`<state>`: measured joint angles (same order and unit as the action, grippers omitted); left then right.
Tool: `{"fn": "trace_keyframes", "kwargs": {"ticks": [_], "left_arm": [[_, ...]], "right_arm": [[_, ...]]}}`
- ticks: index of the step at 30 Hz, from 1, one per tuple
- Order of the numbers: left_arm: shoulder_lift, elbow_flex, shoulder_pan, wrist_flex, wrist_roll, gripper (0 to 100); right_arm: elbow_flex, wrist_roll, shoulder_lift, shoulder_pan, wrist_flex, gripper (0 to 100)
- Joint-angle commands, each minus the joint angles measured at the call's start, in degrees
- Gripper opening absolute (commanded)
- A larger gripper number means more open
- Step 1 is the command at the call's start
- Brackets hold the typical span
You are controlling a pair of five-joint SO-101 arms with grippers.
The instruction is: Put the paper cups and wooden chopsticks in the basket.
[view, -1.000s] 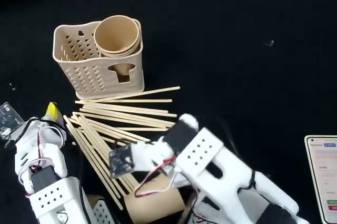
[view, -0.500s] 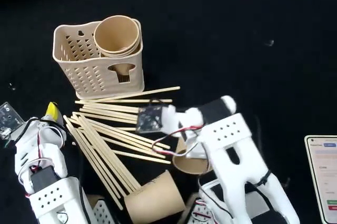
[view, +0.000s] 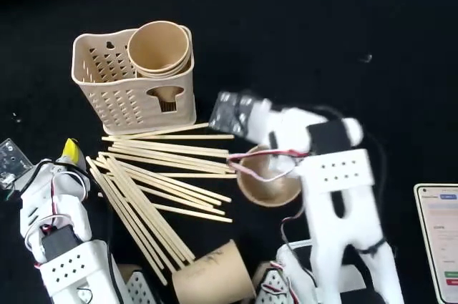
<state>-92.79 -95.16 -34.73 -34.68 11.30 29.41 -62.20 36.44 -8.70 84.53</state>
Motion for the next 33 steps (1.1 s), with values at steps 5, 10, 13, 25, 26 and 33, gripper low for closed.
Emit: {"fn": "trace_keyframes", "kwargs": {"ticks": [5,10,13,25,26,33], "left_arm": [[-0.79,2.07,0.22,0.26,-0.35,23],[-0.79,1.98,0.22,0.26,-0.35,23],[-0.79,1.98,0.22,0.26,-0.35,23],[-0.79,1.98,0.22,0.26,-0.35,23],[-0.79,1.98,0.22,0.26,-0.35,23],[-0.79,1.98,0.31,0.26,-0.35,23]], "right_arm": [[-31.96,20.22,-0.48,-4.04,3.52,1.1],[-41.27,37.71,-1.89,-10.37,-7.82,1.1],[-43.65,45.45,-5.67,-13.36,-15.82,1.1],[-63.08,49.32,-34.86,-19.78,-15.21,1.1],[-65.54,49.32,-36.97,-19.43,-13.10,1.1],[-83.47,49.05,-51.30,-18.99,-0.26,3.1]]}}
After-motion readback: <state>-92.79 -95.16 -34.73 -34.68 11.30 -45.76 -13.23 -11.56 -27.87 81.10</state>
